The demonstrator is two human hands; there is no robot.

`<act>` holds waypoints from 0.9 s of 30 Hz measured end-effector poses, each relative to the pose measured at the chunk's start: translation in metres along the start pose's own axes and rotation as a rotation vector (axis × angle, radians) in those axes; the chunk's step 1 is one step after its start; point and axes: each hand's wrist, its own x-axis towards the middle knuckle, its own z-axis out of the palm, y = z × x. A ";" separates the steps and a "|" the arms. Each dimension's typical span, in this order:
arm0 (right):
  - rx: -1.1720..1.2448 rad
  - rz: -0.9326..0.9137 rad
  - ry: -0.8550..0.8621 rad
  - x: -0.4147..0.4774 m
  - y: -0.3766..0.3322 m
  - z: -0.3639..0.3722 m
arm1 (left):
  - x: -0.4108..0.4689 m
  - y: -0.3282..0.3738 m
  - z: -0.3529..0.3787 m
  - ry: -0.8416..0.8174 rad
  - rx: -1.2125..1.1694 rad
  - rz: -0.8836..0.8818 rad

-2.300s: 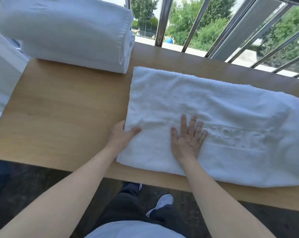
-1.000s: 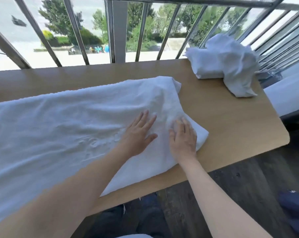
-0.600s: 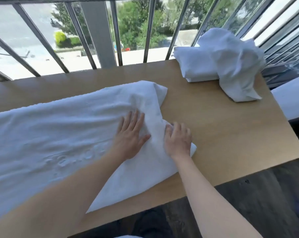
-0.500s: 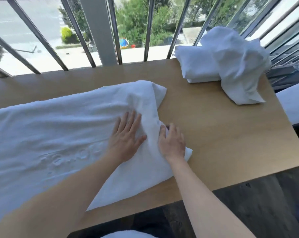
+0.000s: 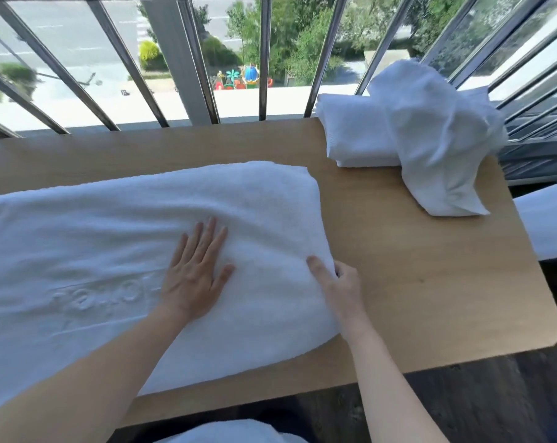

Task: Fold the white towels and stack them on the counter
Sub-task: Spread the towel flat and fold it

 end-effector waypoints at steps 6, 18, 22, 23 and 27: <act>-0.238 0.118 -0.017 0.044 -0.026 0.014 | 0.000 0.008 -0.001 -0.034 0.057 -0.010; 0.363 0.278 -0.546 0.086 -0.065 0.016 | -0.009 0.002 -0.007 -0.095 -0.007 0.067; 0.607 0.033 -0.437 0.096 -0.059 0.000 | -0.016 -0.007 -0.009 -0.096 0.034 -0.032; 0.597 0.040 -0.381 0.098 -0.058 -0.001 | -0.018 -0.008 -0.010 -0.107 0.065 -0.051; 0.349 0.107 -0.305 0.109 -0.066 0.006 | -0.020 -0.007 -0.012 -0.159 0.124 -0.054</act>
